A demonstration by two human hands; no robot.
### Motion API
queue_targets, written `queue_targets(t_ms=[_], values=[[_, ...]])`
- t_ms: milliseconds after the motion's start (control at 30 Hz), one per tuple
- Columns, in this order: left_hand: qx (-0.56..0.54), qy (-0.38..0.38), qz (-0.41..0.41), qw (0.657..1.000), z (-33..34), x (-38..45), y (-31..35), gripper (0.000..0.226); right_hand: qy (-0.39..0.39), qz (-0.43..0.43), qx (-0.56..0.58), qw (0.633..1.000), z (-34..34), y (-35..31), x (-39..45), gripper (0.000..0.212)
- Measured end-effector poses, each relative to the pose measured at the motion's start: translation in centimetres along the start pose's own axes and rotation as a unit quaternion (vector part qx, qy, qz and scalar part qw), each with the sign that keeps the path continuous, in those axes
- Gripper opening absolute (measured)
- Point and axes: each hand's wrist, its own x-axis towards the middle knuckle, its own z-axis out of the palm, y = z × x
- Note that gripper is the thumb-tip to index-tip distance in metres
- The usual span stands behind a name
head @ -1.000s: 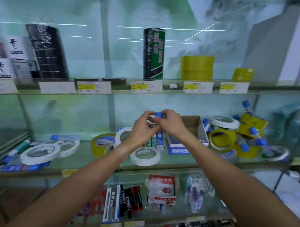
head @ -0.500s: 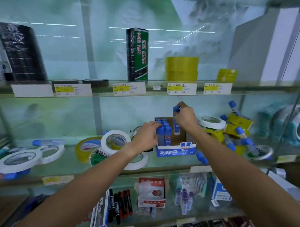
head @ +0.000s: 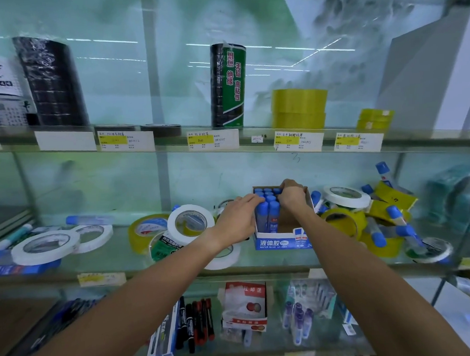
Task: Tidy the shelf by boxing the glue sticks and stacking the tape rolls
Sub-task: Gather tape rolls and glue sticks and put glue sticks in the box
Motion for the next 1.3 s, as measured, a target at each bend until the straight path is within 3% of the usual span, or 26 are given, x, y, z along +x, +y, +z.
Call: queue_targets(t_ms=[367, 567, 700, 867, 1067, 1300], values=[[-0.032, -0.017, -0.006, 0.999, 0.3, -0.1, -1.1, 0.065, -0.024, 0.011, -0.008, 1.0, -0.7, 0.3, -0.2, 0.031], [-0.053, 0.0, -0.055, 0.997, -1.5, -0.8, -4.4, 0.057, 0.004, -0.022, -0.001, 1.0, -1.2, -0.3, -0.3, 0.04], [-0.03, 0.027, -0.102, 0.994, -3.8, -1.6, -8.5, 0.048, 0.066, -0.085, 0.024, 0.994, -1.7, -2.8, -1.2, 0.046], [-0.01, 0.063, -0.188, 0.98, -7.0, -4.2, -15.3, 0.038, 0.083, -0.192, 0.044, 0.977, 0.0, -7.8, -3.6, 0.047], [0.139, 0.016, -0.296, 0.945, -8.3, -8.6, -24.3, 0.044, 0.045, -0.281, 0.019, 0.958, 4.5, -11.9, -7.2, 0.043], [0.252, -0.05, -0.3, 0.919, -8.5, -11.8, -29.4, 0.035, -0.037, -0.335, -0.005, 0.942, 8.2, -13.7, -9.4, 0.026]])
